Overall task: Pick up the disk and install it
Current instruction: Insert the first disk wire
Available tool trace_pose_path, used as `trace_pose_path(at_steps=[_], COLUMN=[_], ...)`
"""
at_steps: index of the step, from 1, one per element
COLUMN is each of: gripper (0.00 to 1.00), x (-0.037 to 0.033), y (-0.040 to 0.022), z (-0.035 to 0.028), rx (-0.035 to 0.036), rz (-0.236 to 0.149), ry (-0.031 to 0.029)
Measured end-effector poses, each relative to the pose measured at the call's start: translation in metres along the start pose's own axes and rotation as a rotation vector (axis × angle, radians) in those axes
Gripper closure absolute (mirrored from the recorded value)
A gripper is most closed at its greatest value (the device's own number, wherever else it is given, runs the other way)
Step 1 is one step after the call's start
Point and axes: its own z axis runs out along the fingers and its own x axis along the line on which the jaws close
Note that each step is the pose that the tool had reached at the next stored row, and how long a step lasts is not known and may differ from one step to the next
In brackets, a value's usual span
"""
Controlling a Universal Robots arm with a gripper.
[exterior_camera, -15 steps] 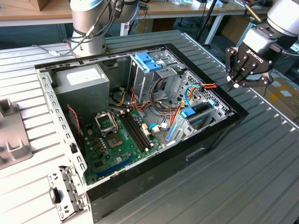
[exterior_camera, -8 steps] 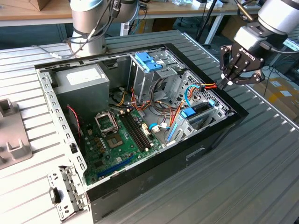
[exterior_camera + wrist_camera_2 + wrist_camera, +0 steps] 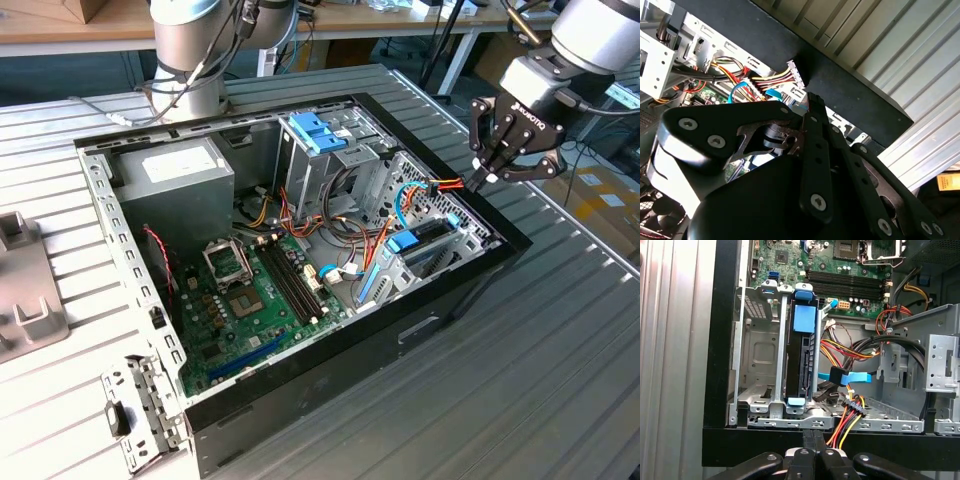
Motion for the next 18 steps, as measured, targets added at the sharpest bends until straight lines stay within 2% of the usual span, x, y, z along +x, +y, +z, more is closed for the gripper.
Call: trace_pose_path(at_steps=[1,2,3,5,12,18], gripper=[0.89,0.83,0.83,0.7,0.7,0.7], x=[0.0,0.0,0.0,0.0,0.0,0.0], y=[0.0,0.0,0.0,0.0,0.0,0.0], z=[0.0,0.0,0.0,0.0001,0.0002,0.0002], rx=[0.0,0.0,0.0,0.0,-0.0011,-0.0055], rz=[0.0,0.0,0.0,0.0,-0.012,-0.063], ry=[0.0,0.0,0.0001,0.0,-0.0001,-0.0002])
